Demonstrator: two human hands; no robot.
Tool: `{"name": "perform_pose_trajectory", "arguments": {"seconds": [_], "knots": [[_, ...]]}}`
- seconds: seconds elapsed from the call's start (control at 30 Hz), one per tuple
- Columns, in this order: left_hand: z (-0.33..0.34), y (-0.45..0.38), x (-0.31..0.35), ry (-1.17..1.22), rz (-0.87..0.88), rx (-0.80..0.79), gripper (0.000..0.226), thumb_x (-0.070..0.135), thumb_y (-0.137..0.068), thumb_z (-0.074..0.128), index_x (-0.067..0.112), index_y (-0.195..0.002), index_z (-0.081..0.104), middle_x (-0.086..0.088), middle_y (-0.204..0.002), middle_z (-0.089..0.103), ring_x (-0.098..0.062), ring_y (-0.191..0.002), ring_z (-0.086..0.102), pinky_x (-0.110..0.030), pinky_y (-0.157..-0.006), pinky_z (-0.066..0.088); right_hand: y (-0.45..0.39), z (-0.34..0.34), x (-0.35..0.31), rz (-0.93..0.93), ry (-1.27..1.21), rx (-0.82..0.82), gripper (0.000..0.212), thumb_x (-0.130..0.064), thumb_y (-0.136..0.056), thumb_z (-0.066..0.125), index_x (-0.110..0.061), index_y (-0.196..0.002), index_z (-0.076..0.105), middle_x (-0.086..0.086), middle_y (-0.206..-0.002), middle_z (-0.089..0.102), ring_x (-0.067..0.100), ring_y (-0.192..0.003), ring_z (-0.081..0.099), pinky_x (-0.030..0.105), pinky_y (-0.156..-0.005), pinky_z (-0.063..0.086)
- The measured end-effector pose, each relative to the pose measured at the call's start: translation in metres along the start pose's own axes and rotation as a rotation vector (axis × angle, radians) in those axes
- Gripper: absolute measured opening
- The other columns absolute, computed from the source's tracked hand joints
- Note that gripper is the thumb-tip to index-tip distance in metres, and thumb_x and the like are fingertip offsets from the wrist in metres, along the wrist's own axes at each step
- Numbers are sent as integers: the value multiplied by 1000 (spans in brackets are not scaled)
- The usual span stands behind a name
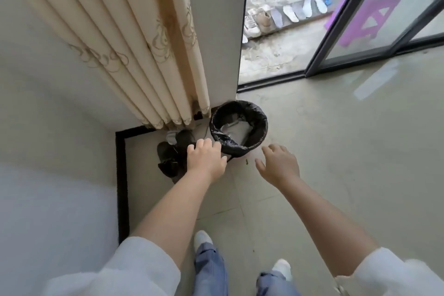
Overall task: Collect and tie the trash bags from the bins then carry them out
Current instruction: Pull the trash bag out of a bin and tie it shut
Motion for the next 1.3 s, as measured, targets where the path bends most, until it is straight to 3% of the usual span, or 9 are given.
{"name": "perform_pose_trajectory", "arguments": {"seconds": [0.43, 0.57, 0.67, 0.77, 0.83, 0.93, 1.07, 1.17, 1.3], "knots": [[241, -210, 3, 8, 128, 85, 36, 35, -94, 41, 9, -118, 50, -7, -126, 51, -26, -123, 43, -37, -98, 36, -200, 233, 60, -2, 104, 31, 38, -25, -91, 41, -7, -123, 49, 12, -129, 53, 30, -121, 46, 36, -95, 38], [273, -260, 25, 19, 303, 418, 32, 34, -72, 50, 11, -79, 71, -4, -81, 71, -23, -77, 70, -29, -67, 55, -255, 275, 73, -169, 80, 199, 43, -27, -88, 50, -6, -125, 53, 13, -130, 55, 30, -126, 46, 42, -108, 28], [292, -288, 40, 21, 450, 541, 41, 39, -69, 41, 14, -70, 73, -1, -68, 71, -22, -63, 69, -28, -60, 55, -278, 281, 71, -395, 57, 348, 33, -24, -76, 57, -5, -99, 70, 15, -99, 72, 32, -96, 67, 49, -96, 44], [306, -302, 47, 93, 613, 560, 37, 36, -75, 46, 12, -70, 74, -3, -64, 71, -24, -58, 67, -31, -57, 55, -286, 290, 68, -561, 4, 308, 19, -16, -71, 60, -3, -73, 75, 11, -70, 74, 25, -62, 69, 20, -64, 48], [309, -308, 44, 218, 657, 530, 31, 31, -77, 55, 9, -70, 75, -6, -65, 72, -26, -60, 67, -30, -60, 53, -292, 289, 73, -536, -95, 284, 22, -15, -74, 58, -1, -73, 75, 14, -72, 74, 25, -64, 69, 21, -70, 43], [299, -312, 28, 397, 548, 534, 21, 19, -73, 63, 4, -71, 76, -13, -69, 70, -34, -69, 64, -31, -69, 46, -296, 284, 77, -488, -180, 328, 26, -14, -76, 54, 3, -69, 72, 18, -70, 72, 29, -64, 67, 21, -63, 42], [275, -309, 13, 268, 332, 709, 14, 23, -70, 66, 15, -64, 76, -5, -57, 63, -27, -57, 64, -31, -56, 42, -307, 273, 72, -408, -262, 427, 27, -13, -86, 50, 7, -79, 66, 22, -83, 69, 35, -83, 61, 35, -73, 46], [270, -317, 8, 327, 232, 604, 28, 24, -95, 46, 13, -99, 71, -7, -92, 72, -28, -92, 65, -35, -76, 47, -323, 270, 72, -280, -299, 410, 24, -14, -91, 48, 6, -88, 61, 20, -93, 66, 34, -92, 57, 38, -81, 43], [270, -322, 2, 435, 147, 485, 30, 24, -97, 39, 9, -102, 66, -12, -92, 70, -31, -90, 64, -35, -75, 50, -321, 258, 68, -291, -303, 451, 22, -22, -89, 53, -2, -93, 63, 7, -82, 62, 23, -83, 55, 41, -90, 43]]}}
Point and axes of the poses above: each hand's wrist, its own y-axis away from the middle knuckle, its own z-axis out of the palm, x = y × z, the point moved 10 cm from there along -y, towards the middle knuckle
